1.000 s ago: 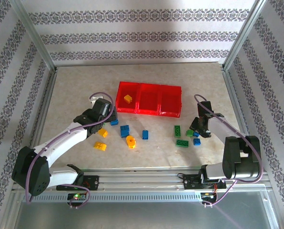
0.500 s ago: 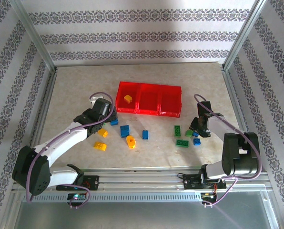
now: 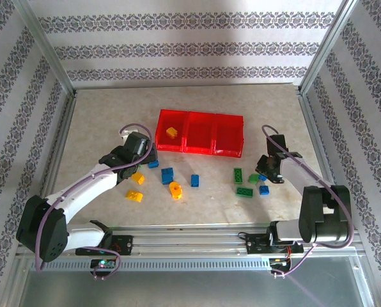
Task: Sort the legos into containers by color
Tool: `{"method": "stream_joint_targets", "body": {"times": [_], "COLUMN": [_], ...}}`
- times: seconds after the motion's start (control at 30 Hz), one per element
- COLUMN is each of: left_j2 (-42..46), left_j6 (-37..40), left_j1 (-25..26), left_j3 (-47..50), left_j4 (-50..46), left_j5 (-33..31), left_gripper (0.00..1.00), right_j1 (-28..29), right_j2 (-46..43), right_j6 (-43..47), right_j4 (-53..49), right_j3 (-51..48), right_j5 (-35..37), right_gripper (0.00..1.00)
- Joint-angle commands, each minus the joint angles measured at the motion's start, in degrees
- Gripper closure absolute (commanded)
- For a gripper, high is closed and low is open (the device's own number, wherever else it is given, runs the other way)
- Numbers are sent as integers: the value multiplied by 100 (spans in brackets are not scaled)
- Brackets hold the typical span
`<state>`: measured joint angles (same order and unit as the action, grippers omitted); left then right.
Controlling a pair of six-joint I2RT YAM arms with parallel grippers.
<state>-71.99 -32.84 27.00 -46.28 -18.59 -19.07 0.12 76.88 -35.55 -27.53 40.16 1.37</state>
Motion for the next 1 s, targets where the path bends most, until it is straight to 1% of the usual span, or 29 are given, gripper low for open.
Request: {"method": "stream_joint_targets", "body": {"times": [0.0,0.1,0.2,0.4,0.57,0.7,0.83,0.97], "left_j2": [38,35,23,43,104,162,243,347], "left_j6": [-123,-144,-161,-222,-266,-284,-293,-309], "left_j1": [-88,-92,-101,-113,-122,-136,-162,-177], "left_j3": [89,98,103,162,247,291,339,392], "left_j4": [213,250,268,311,351,339,308,269], "left_j5": [32,78,119,167,184,191,181,198], "left_gripper": [0,0,0,0,0,0,0,0], "right_j1": [67,340,765,1637,2370,2758,3013,3055], "right_j2": [-327,-535,-623,-369,287,1033,1768,2431], "right_j6": [107,75,48,28,174,380,617,755], "right_j4": [-90,-62,-51,9,63,63,-5,-51], "right_j3": [258,379,584,1187,1910,2620,3340,3950], "right_j5": [-51,-25,128,376,598,631,752,643], "right_gripper": [76,77,77,78,79,80,80,81]}}
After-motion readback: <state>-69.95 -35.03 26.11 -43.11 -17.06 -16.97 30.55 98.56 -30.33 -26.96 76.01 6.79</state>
